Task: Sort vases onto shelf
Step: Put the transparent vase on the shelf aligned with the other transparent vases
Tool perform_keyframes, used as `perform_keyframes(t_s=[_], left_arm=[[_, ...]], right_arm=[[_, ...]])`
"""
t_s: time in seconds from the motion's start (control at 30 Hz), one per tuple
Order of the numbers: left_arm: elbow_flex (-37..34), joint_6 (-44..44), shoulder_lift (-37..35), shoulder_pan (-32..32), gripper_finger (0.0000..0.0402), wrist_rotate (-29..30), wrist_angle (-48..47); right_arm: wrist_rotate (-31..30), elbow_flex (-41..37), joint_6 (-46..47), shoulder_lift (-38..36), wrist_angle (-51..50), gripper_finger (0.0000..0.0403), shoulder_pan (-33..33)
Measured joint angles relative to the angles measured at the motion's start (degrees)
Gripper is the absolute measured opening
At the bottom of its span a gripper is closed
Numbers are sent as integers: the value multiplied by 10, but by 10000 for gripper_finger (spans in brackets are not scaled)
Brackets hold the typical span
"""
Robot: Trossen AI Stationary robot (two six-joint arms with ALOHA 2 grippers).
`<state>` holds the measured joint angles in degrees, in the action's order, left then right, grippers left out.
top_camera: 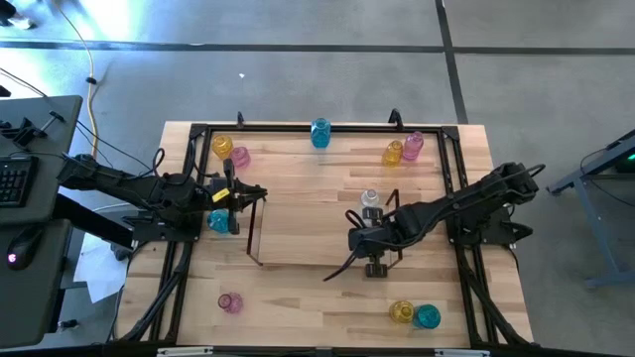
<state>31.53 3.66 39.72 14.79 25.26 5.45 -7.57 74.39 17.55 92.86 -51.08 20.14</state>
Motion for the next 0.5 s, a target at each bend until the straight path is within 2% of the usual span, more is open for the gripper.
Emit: perform_keyframes(t_s=[0.27,0.5], left_arm=[[0,0,0,0,19,0,0],[0,-2,0,0,19,0,-2]], right_arm=[[-5,4,1,0,-22,18,1],[-7,56,-6,0,-66,18,18]])
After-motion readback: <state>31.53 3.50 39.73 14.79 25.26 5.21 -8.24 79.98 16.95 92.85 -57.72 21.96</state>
